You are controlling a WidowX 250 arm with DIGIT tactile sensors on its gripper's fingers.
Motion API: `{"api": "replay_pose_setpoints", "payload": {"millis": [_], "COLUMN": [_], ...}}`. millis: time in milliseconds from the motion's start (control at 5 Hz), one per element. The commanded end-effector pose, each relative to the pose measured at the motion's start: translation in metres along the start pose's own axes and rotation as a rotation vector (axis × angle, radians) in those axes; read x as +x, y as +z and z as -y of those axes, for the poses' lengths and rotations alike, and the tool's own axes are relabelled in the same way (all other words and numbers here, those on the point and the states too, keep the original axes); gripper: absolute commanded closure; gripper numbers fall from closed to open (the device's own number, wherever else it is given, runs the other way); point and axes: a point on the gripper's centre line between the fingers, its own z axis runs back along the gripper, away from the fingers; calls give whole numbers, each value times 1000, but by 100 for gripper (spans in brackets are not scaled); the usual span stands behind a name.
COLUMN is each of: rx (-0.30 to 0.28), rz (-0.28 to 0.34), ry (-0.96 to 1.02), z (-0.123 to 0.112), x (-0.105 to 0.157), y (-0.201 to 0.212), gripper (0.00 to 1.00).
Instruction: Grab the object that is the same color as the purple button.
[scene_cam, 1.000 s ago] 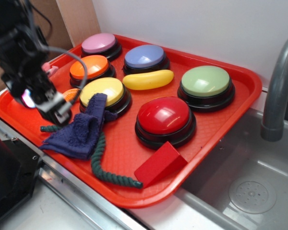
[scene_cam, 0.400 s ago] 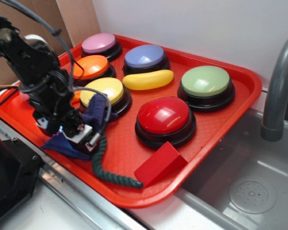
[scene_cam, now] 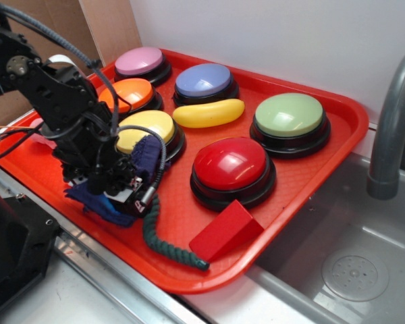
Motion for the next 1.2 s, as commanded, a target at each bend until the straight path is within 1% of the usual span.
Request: {"api": "replay_pose_setpoints", "payload": {"millis": [0,200,400,600,800,1000], "rx": [54,56,43,76,50,53], "rz": [-45,-63,-128,-130,-118,-104], "ry": [24,58,74,68,95,115], "z": [1,1,-1,-2,-15,-30], "x": [-5,-2,9,18,29,41], "y": [-4,7,35,71,115,152], "gripper": [100,100,100,100,100,100]}}
